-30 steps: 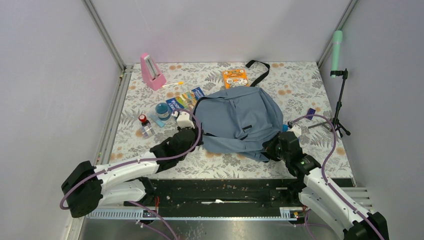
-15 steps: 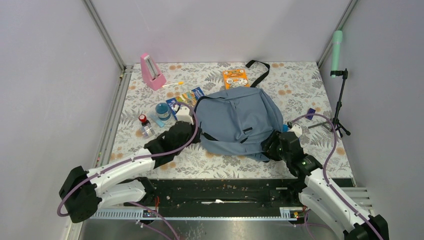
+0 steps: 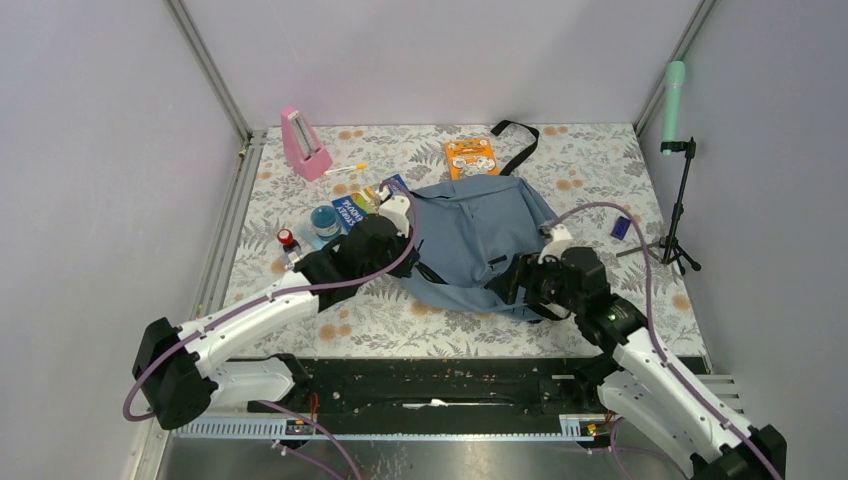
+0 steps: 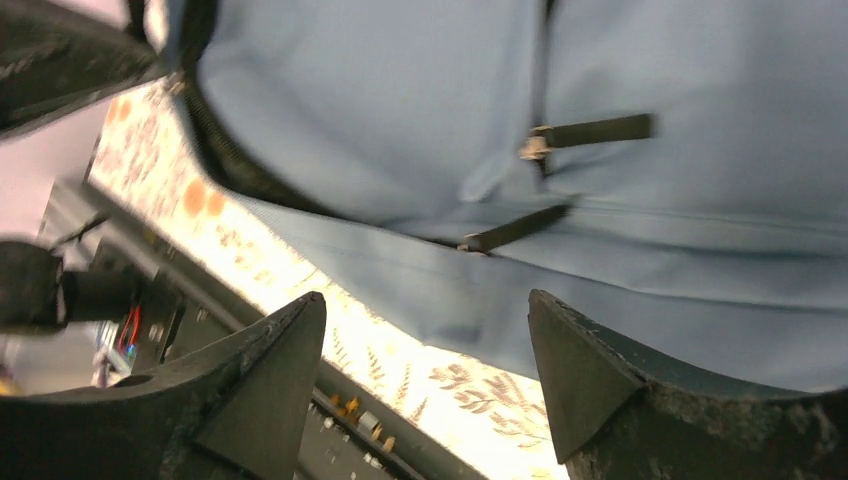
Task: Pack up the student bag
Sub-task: Unzip the student bag at the center of the board.
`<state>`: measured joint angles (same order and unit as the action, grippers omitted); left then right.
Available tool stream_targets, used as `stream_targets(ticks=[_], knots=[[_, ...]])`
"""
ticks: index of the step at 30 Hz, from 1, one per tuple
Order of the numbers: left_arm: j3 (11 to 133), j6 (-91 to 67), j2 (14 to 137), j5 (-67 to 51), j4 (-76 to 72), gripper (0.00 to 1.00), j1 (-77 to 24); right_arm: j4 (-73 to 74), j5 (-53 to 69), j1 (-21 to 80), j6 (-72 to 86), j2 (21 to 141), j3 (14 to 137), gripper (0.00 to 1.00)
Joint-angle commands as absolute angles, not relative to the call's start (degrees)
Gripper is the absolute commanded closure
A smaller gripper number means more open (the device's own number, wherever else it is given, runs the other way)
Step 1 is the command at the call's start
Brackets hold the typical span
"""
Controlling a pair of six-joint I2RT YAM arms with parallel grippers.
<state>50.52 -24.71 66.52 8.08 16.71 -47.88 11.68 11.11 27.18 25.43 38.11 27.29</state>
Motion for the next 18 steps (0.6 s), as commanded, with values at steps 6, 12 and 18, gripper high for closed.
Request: stream_targets(ticks=[6,12,18], knots=[[50.9,-18.6,62.4,2.7,9.1,1.0,-45.8,-1.8,21.0,38.2,16.9,47.6,35.1,0.21],[50.6,-19.1,62.0,0.3,10.0,1.0,-45.5,-9.4,16.7,44.5,13.9,56.5,36.8,0.22],[50.3,-19.4,61.8,-1.1,10.0,1.0,-45.5,-13.6,8.6,51.1,9.9,64.2,39.7,0.23]])
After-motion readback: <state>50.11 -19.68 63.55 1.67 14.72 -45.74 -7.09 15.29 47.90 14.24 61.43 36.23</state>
